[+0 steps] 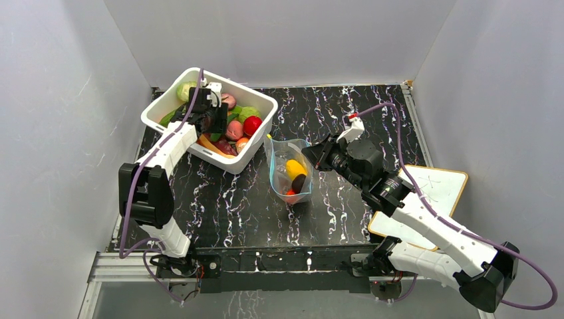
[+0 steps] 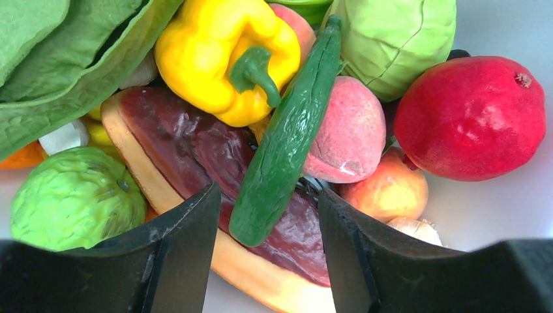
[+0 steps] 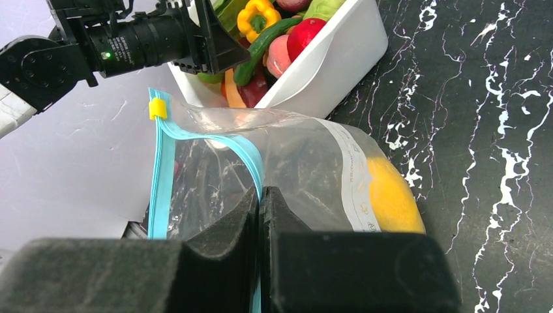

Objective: Place the food in the zip-top bag and seal the zipper
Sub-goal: Pick up the fake vegetable from the bin.

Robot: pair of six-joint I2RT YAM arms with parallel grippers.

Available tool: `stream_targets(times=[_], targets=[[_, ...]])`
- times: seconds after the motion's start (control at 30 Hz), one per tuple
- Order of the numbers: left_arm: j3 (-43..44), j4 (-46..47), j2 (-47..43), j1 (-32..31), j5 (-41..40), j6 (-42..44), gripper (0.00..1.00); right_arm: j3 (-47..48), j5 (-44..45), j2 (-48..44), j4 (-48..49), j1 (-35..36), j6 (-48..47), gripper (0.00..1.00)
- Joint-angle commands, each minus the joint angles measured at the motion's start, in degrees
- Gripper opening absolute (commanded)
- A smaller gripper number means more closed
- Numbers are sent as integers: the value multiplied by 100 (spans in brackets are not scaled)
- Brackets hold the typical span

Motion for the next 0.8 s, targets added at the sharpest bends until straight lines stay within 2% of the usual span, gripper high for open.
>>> stream_targets(times=[0.0,0.4,0.53,0.77], targets=[[-154,220,97,-4,152,150,55,112,-17,-57,345,25,67,0],[-275,323,245,-4,331,245,47,145,-35,-45,272,23,82,0],[-195,247,254,-4,349,268,28,214,10,-26,178,21,61,0],[-47,-45,-212,-6,618,-187,17,617,273,195,-141,23,10,0]])
